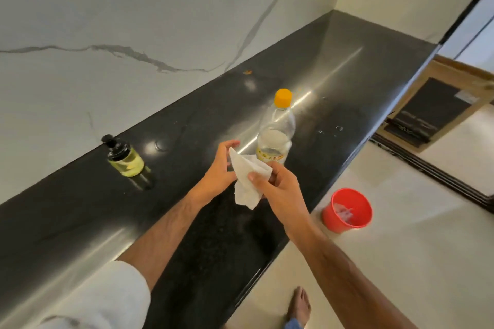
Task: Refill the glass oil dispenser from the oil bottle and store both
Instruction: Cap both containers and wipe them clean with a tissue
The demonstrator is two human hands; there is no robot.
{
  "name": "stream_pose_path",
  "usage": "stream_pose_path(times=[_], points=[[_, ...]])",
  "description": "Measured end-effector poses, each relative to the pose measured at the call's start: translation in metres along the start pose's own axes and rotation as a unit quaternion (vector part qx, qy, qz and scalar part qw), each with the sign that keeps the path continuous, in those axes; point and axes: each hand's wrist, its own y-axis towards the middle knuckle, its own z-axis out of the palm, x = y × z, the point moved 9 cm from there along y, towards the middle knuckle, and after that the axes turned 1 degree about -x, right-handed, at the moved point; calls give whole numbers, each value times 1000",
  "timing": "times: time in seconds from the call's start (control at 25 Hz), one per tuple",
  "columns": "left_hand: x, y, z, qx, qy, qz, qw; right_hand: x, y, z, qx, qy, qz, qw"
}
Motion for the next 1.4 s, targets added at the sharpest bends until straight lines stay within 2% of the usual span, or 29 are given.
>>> stream_pose_path(times=[0.12, 0.28, 0.44, 0.52, 0.64, 0.8, 0.88, 1.04, 1.16, 1.28, 1.4], points=[[-28, 19, 27, -16, -8, 15, 1000, 27, -1, -27, 8, 26, -38, 999], [-54, 39, 41, -75, -117, -31, 990, 56, 1, -53, 40, 35, -51, 997], [-58, 31, 44, -121, -14, -14, 992, 83, 12, -84, 81, 137, -31, 987], [-63, 26, 44, -154, 19, 0, 988, 96, 21, -104, 73, 183, -21, 980], [-77, 21, 47, -207, 21, 37, 977, 105, 40, -133, 48, 188, -17, 981], [-100, 9, 52, -264, -13, 50, 963, 122, 60, -160, 14, 136, -52, 989], [-116, 5, 53, -262, -4, 54, 963, 151, 65, -164, -6, 60, -131, 990], [-159, 3, 47, -255, -3, 77, 964, 212, 61, -136, -3, -47, -269, 962], [-193, 1, 35, -276, 6, 106, 955, 226, 58, -100, 37, -59, -308, 949], [-214, 1, 18, -293, 2, 124, 948, 228, 49, -63, 128, -76, -327, 933], [-224, -2, 0, -315, 23, 128, 940, 229, 41, -44, 138, -163, -376, 902]])
